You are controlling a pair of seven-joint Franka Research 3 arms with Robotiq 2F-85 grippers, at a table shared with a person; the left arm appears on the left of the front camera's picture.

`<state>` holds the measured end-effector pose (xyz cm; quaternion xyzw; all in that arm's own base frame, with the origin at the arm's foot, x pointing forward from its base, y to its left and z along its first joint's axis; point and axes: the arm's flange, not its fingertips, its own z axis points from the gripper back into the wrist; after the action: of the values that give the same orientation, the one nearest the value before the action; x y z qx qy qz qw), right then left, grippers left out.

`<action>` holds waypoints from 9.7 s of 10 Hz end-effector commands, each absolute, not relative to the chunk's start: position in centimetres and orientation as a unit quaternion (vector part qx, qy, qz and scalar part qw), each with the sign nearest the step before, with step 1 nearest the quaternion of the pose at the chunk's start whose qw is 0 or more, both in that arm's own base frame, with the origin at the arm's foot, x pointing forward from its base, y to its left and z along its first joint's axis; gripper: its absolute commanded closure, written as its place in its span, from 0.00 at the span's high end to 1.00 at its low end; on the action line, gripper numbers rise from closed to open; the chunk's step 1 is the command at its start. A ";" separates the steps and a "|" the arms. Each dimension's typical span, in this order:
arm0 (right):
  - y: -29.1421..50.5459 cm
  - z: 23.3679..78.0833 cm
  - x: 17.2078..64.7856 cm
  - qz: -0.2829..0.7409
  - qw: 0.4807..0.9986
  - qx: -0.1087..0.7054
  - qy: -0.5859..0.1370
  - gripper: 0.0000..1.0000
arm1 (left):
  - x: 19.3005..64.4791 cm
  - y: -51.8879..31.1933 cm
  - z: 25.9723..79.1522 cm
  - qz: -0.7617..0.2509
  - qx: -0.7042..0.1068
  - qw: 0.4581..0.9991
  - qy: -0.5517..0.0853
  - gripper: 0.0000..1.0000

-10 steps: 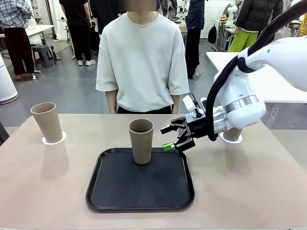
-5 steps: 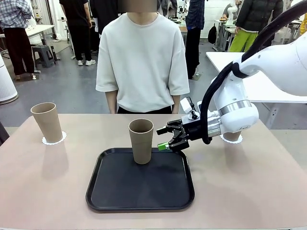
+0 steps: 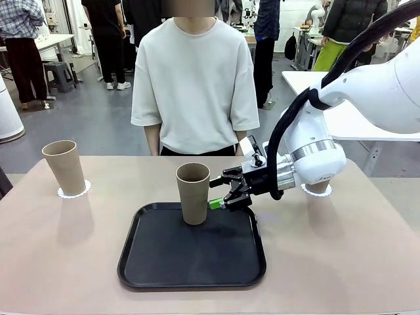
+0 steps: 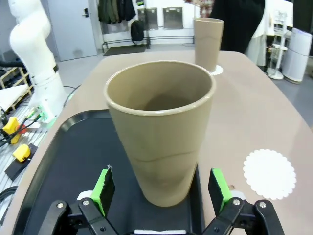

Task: Place coasters on the table and set cups on them.
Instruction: Take one Reusable plastic cup from the Flat Tray and place it on a coaster set by the human.

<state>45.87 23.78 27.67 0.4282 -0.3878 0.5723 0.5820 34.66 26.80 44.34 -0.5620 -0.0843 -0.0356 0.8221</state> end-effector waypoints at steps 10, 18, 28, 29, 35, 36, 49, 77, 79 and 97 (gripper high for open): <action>26.6 26.6 46.9 0.571 0.593 0.409 -0.394 1.00 | 34.5 26.9 44.4 -0.032 -0.562 0.822 -0.088 1.00; 29.9 25.3 48.5 0.581 0.588 0.436 -0.356 1.00 | 34.5 26.9 44.4 -0.032 -0.562 0.822 -0.088 1.00; 31.2 25.0 47.3 0.584 0.570 0.479 -0.323 1.00 | 34.5 26.9 44.4 -0.032 -0.562 0.822 -0.088 1.00; 31.3 25.1 47.3 0.583 0.566 0.484 -0.324 1.00 | 34.5 26.9 44.4 -0.032 -0.562 0.822 -0.088 1.00; 31.1 24.5 47.6 0.577 0.540 0.507 -0.344 0.00 | 34.5 26.9 44.4 -0.032 -0.562 0.822 -0.088 1.00; 31.1 24.5 47.6 0.577 0.540 0.507 -0.343 0.00 | 34.5 26.9 44.4 -0.032 -0.562 0.822 -0.088 1.00; 29.4 38.7 49.4 0.563 0.532 0.480 -0.412 0.30 | 34.5 26.9 44.4 -0.032 -0.562 0.822 -0.088 1.00; 30.3 26.4 62.6 0.548 0.587 0.460 -0.378 0.84 | 34.5 26.9 44.4 -0.032 -0.562 0.822 -0.088 1.00; 30.2 26.4 62.6 0.550 0.590 0.455 -0.376 0.84 | 34.5 26.9 44.4 -0.032 -0.562 0.822 -0.088 1.00; 30.3 24.1 62.3 0.566 0.578 0.440 -0.390 0.84 | 34.5 26.9 44.4 -0.032 -0.562 0.822 -0.088 1.00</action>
<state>61.38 30.22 24.49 0.4505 -0.3912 0.5566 0.5782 34.65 26.81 44.34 -0.5619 -0.0844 -0.0354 0.8221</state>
